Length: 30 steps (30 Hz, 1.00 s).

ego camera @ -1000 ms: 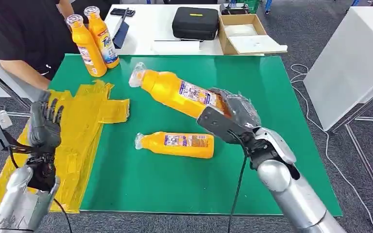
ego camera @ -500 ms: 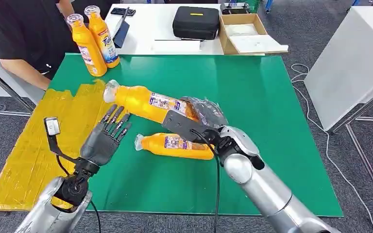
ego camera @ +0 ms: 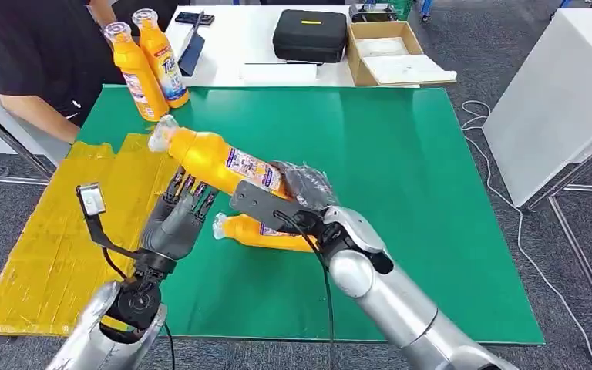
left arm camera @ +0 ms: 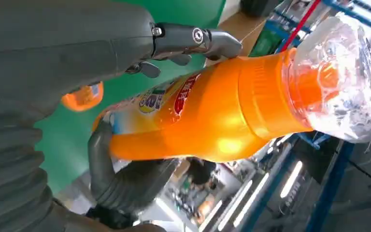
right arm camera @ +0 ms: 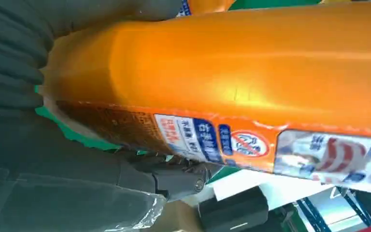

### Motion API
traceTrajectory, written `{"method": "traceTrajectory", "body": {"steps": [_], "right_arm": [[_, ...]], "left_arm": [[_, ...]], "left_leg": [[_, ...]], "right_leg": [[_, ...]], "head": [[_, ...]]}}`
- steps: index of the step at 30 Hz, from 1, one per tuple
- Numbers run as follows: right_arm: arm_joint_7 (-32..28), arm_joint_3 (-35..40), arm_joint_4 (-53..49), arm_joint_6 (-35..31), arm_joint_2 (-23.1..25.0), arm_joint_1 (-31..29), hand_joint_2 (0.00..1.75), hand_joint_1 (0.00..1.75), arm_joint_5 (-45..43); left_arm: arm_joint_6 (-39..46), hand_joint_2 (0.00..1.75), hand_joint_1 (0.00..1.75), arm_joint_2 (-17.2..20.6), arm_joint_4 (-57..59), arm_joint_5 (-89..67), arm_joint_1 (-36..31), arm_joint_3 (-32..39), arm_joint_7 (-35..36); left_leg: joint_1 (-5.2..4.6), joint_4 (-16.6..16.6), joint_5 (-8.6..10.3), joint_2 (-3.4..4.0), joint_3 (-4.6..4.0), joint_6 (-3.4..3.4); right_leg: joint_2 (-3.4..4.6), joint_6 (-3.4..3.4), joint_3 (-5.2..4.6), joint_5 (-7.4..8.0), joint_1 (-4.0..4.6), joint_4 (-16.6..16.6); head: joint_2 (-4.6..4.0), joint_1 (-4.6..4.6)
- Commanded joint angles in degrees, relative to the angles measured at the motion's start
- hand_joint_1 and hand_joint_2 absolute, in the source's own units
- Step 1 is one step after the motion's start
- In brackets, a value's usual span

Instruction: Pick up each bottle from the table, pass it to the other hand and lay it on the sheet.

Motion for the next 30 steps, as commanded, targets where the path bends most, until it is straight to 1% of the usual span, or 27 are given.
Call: {"method": "traceTrajectory", "body": {"steps": [1, 2, 4, 7, 8, 9, 10, 11, 12, 13, 14, 15, 16, 17, 20, 22, 24, 26, 27, 29, 30], "right_arm": [[1.07, 4.19, 6.58, 0.20, 5.68, -1.75, 1.75, 1.75, 0.98], [1.10, 4.63, 6.55, 0.27, 6.00, -1.30, 1.75, 1.75, 1.18], [0.91, 5.84, 5.83, 0.72, 6.58, -0.08, 1.75, 1.75, 1.72], [1.21, 7.39, 3.89, 1.36, 6.84, 1.46, 1.75, 1.75, 2.64], [0.92, 8.14, 3.10, 2.03, 7.10, 2.03, 1.75, 1.75, 2.91], [1.10, 8.97, 2.27, 2.47, 7.38, 2.62, 1.75, 1.75, 3.54], [1.52, 9.39, 1.90, 2.59, 7.72, 2.97, 1.75, 1.75, 3.87], [1.52, 9.39, 1.90, 2.59, 7.72, 2.97, 1.75, 1.75, 3.87], [1.52, 9.39, 1.90, 2.59, 7.72, 2.97, 1.75, 1.75, 3.87], [1.52, 9.39, 1.90, 2.59, 7.72, 2.97, 1.75, 1.75, 3.87], [1.51, 9.25, 1.87, 2.58, 7.63, 2.82, 1.75, 1.75, 3.86], [1.51, 9.25, 1.87, 2.58, 7.63, 2.82, 1.75, 1.75, 3.86], [1.51, 9.25, 1.87, 2.58, 7.63, 2.82, 1.75, 1.75, 3.86], [1.51, 9.04, 1.98, 2.60, 7.58, 2.79, 1.75, 1.75, 3.92], [1.02, 10.60, 1.86, 3.55, 7.85, 3.78, 1.75, 1.75, 5.16], [0.68, 12.10, 1.04, 3.91, 7.92, 5.19, 1.75, 1.75, 6.34], [0.60, 13.58, -1.43, 4.37, 6.65, 6.96, 1.75, 1.75, 7.32], [0.77, 13.81, -3.67, 4.46, 5.42, 8.10, 1.75, 1.75, 7.78], [1.22, 13.45, -4.50, 4.69, 5.12, 8.35, 1.75, 1.75, 8.25], [1.53, 12.38, -4.78, 4.95, 5.15, 8.36, 1.75, 1.75, 8.45], [1.86, 11.57, -5.17, 5.01, 5.17, 8.36, 1.75, 1.75, 9.45]], "left_arm": [[6.25, 1.75, 0.00, -4.69, -1.64, -11.94, -2.50, -0.94, -4.63], [7.64, 1.75, 0.00, -4.90, -1.49, -14.11, -2.77, -0.86, -5.70], [9.52, 1.75, 0.00, -5.15, -1.05, -16.52, -3.11, -0.22, -6.92], [11.41, 1.75, 0.00, -5.11, -1.14, -19.54, -2.80, 1.11, -8.43], [13.36, 1.75, 0.00, -5.10, -1.17, -22.11, -2.60, 1.74, -9.80], [14.51, 1.75, 0.00, -4.99, -1.22, -23.48, -2.32, 2.26, -10.24], [14.54, 1.75, 0.00, -4.86, -1.25, -23.42, -2.20, 2.79, -10.22], [14.54, 1.75, 0.00, -4.86, -1.25, -23.42, -2.20, 2.79, -10.22], [14.54, 1.75, 0.00, -4.86, -1.25, -23.42, -2.20, 2.79, -10.22], [14.54, 1.75, 0.00, -4.86, -1.25, -23.42, -2.20, 2.79, -10.22], [14.53, 1.75, 0.00, -4.90, -1.25, -23.43, -2.17, 2.75, -10.22], [14.53, 1.75, 0.00, -4.90, -1.25, -23.43, -2.17, 2.75, -10.22], [14.53, 1.75, 0.00, -4.90, -1.25, -23.43, -2.17, 2.75, -10.22], [14.70, 1.75, 0.00, -4.91, -1.28, -23.87, -2.15, 2.69, -10.31], [15.68, 1.75, 0.00, -4.42, -1.21, -24.85, -1.52, 4.39, -10.79], [15.88, 1.75, 0.00, -4.28, -1.52, -24.05, -0.66, 6.72, -10.62], [15.05, 1.75, 0.00, -3.86, -2.34, -23.22, 0.56, 9.19, -10.61], [13.72, 1.75, 0.00, -3.45, -2.91, -22.03, 1.59, 10.47, -9.74], [12.08, 1.75, 0.00, -3.16, -2.97, -21.04, 2.05, 10.58, -8.38], [10.41, 1.75, 0.00, -2.69, -2.29, -19.88, 2.22, 10.03, -5.93], [6.71, 1.75, 0.00, -1.56, -1.69, -17.03, 2.41, 8.71, -2.16]], "left_leg": [[-0.01, 0.05, -0.10, -0.02, 0.21, -0.07], [0.00, 0.00, -0.03, -0.02, 0.08, -0.04], [-0.02, 0.02, -0.11, -0.07, 0.27, -0.06], [-0.01, -0.03, -0.07, -0.06, 0.23, -0.06], [-0.02, -0.01, -0.11, -0.08, 0.31, -0.07], [-0.01, -0.03, -0.06, -0.06, 0.19, -0.06], [-0.02, -0.01, -0.11, -0.06, 0.30, -0.08], [0.02, -0.03, -0.02, 0.00, 0.08, -0.05], [0.00, -0.01, -0.12, 0.01, 0.29, -0.08], [0.01, -0.02, -0.08, 0.02, 0.21, -0.07], [-0.03, 0.00, -0.04, -0.10, 0.11, -0.06], [-0.02, 0.00, -0.09, -0.09, 0.24, -0.08], [0.01, 0.01, -0.05, -0.09, 0.13, -0.06], [-0.03, 0.01, -0.07, -0.10, 0.20, -0.05], [-0.02, -0.02, -0.04, -0.01, 0.11, -0.04], [-0.02, -0.06, -0.05, -0.01, 0.17, -0.06], [-0.01, -0.08, -0.06, 0.06, 0.18, -0.06], [-0.01, -0.09, -0.15, 0.02, 0.38, -0.10], [0.00, -0.09, -0.08, 0.00, 0.22, -0.07], [-0.01, -0.06, -0.17, -0.01, 0.38, -0.10], [-0.03, -0.06, -0.07, -0.09, 0.18, -0.06]], "right_leg": [[-0.06, 0.03, 0.21, -0.10, -0.01, 0.05], [-0.04, 0.01, 0.09, -0.03, 0.01, 0.00], [-0.11, 0.03, 0.28, -0.13, -0.02, 0.02], [-0.10, 0.02, 0.24, -0.09, 0.00, -0.02], [-0.12, 0.03, 0.33, -0.14, -0.01, -0.01], [-0.10, 0.02, 0.20, -0.08, -0.01, -0.02], [-0.10, 0.02, 0.30, -0.14, -0.02, 0.01], [-0.02, 0.00, 0.07, -0.02, 0.02, -0.03], [-0.03, 0.01, 0.28, -0.12, 0.00, -0.01], [-0.02, 0.01, 0.22, -0.08, 0.01, -0.02], [-0.13, 0.01, 0.12, -0.09, -0.03, 0.03], [-0.13, 0.01, 0.24, -0.14, -0.02, 0.02], [-0.12, 0.01, 0.14, -0.08, 0.01, 0.00], [-0.13, 0.03, 0.21, -0.10, -0.02, 0.01], [-0.05, 0.02, 0.11, -0.05, -0.01, 0.00], [-0.05, 0.01, 0.17, -0.07, -0.01, -0.04], [0.03, 0.00, 0.16, -0.05, 0.00, -0.06], [-0.04, 0.00, 0.38, -0.16, -0.01, -0.07], [-0.04, -0.01, 0.22, -0.09, 0.01, -0.07], [-0.06, 0.00, 0.37, -0.18, -0.01, -0.05], [-0.11, 0.01, 0.20, -0.12, -0.03, -0.02]], "head": [[0.00, 0.02], [0.00, 0.02], [0.00, 0.00], [0.00, 0.00], [0.00, 0.02], [0.00, 0.00], [0.00, 0.00], [0.00, 0.00], [0.00, 0.00], [0.00, 0.00], [0.00, 0.00], [0.00, -0.02], [0.00, 0.02], [0.00, 0.00], [0.00, 0.00], [0.00, 0.02], [0.00, 0.02], [0.00, 0.00], [0.00, 0.02], [0.00, 0.02], [0.00, 0.00]]}}
